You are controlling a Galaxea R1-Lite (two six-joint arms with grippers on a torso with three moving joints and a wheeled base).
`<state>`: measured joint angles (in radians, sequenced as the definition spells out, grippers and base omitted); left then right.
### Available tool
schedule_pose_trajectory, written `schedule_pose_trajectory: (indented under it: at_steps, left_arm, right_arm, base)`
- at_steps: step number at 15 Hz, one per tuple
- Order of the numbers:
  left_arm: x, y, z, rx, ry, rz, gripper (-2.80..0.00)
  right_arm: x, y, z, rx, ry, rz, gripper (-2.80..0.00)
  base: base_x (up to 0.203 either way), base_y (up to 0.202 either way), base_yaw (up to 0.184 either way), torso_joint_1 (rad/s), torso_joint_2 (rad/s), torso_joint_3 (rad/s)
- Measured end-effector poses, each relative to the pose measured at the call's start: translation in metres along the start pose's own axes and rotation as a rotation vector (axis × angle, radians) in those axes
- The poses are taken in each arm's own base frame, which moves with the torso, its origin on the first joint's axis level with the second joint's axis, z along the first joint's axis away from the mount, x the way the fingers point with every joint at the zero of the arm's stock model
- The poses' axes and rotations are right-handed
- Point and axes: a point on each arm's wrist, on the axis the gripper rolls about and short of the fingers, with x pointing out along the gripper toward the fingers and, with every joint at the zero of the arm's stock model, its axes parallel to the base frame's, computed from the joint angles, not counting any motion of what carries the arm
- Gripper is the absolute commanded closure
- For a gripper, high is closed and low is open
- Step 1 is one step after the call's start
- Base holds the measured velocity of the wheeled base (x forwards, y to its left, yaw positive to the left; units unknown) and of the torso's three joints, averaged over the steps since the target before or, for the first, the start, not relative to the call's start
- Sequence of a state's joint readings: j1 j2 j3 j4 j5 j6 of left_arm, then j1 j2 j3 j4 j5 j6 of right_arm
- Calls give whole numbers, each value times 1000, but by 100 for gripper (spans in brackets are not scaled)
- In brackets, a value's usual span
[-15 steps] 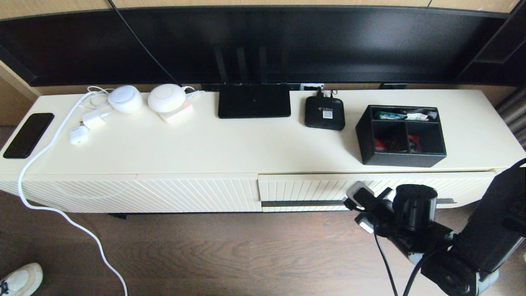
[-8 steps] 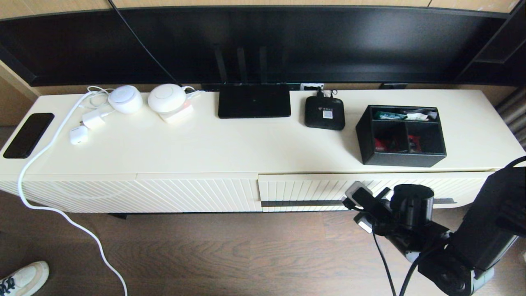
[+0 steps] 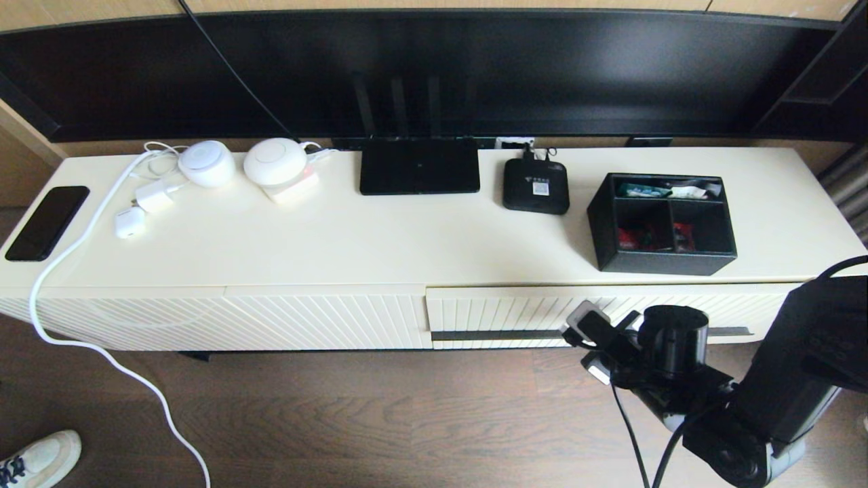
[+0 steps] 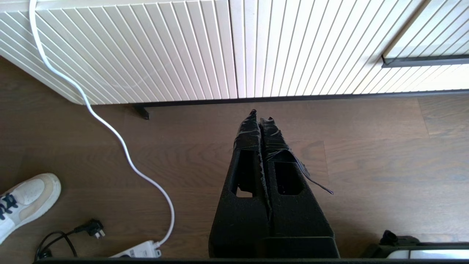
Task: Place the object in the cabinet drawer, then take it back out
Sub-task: Close the drawer
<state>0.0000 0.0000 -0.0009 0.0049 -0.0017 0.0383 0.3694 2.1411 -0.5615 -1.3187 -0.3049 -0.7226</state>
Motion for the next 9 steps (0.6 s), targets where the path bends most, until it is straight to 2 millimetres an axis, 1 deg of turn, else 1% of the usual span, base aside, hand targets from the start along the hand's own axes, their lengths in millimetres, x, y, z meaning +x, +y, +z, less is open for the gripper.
schedule_pose_trajectory:
  at_steps: [2,5,7,9]
  left_arm:
    - [0,0,0,0,-1,0,0]
    - [0,0,0,0,0,0,0]
    - [0,0,0,0,0,0,0]
    - [0,0,0,0,0,0,0]
  right_arm:
    - [-1,1,-1,-1,6,4,0]
    - [-7,-2,-1,-2,4,5,0]
    - [-19,-7,-1,-1,6,8,0]
    - [-40,-12,-2,1,10,16,0]
  base:
    - [0,0,0,0,0,0]
    - [0,0,0,0,0,0]
    - [0,0,0,0,0,0]
    - [0,0,0,0,0,0]
